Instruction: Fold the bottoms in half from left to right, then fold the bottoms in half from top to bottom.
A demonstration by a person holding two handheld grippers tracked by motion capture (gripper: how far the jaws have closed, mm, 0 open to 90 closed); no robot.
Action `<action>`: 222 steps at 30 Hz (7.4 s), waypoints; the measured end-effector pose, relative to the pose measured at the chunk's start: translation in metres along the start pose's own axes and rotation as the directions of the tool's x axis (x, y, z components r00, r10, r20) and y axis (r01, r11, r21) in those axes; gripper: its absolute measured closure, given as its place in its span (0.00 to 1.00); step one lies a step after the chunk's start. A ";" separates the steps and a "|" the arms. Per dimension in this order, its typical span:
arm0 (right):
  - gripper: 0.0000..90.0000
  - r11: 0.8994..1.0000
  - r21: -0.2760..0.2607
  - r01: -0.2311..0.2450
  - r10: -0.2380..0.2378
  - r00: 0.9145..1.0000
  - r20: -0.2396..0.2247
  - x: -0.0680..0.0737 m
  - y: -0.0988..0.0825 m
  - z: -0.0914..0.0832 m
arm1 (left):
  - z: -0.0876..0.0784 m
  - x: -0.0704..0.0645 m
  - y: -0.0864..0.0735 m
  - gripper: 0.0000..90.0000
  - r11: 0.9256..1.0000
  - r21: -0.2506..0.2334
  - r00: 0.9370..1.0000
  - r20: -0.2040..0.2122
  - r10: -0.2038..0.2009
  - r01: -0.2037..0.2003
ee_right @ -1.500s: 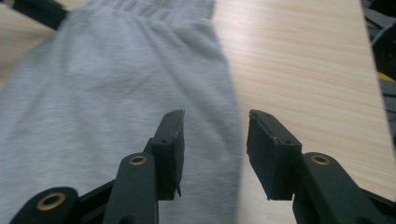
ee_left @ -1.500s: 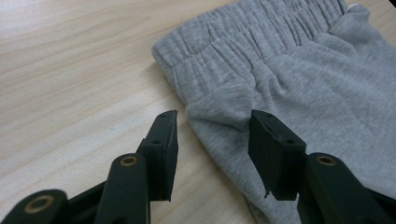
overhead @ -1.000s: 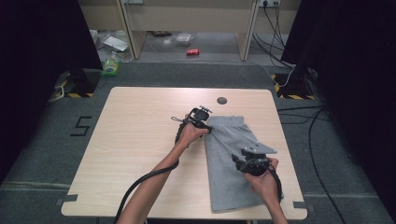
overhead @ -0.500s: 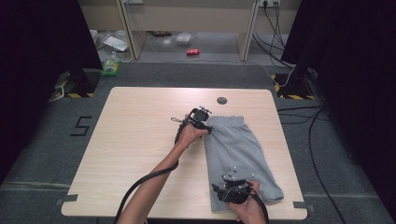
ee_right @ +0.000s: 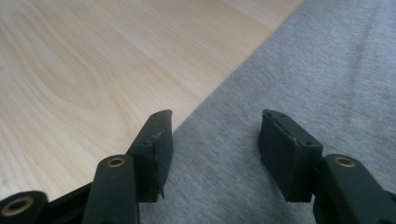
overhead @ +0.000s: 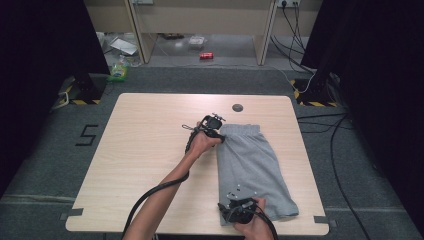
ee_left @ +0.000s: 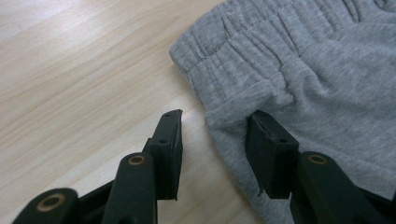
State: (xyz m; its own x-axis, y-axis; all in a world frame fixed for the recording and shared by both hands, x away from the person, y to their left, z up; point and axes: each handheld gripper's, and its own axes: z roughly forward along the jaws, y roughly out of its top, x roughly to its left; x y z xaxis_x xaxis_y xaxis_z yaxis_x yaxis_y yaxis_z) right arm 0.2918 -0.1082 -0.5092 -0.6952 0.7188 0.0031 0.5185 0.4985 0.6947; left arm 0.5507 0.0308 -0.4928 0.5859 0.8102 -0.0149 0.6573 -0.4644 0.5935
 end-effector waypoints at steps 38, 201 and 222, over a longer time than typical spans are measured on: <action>0.49 0.997 -0.028 0.077 -0.081 0.985 -0.154 0.062 0.067 0.070 | -0.033 0.091 -0.042 0.63 0.998 0.027 0.996 -0.071 -0.050 0.052; 0.48 0.949 -0.090 -0.302 0.312 0.943 0.118 -0.157 0.146 0.105 | -0.044 0.113 -0.065 0.68 0.993 -0.034 0.992 -0.056 -0.115 0.113; 0.56 0.950 -0.049 -0.309 0.313 0.944 0.103 -0.157 0.140 0.132 | -0.044 0.109 -0.068 0.83 0.993 -0.060 0.994 -0.034 -0.104 0.102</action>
State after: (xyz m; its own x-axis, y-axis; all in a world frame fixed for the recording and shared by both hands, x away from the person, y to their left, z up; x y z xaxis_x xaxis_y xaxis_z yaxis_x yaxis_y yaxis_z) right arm 0.5394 -0.0873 -0.5069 -0.4428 0.8846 0.1460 0.6828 0.2271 0.6944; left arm 0.5492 0.1659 -0.4993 0.4980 0.8658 -0.0491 0.6839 -0.3573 0.6361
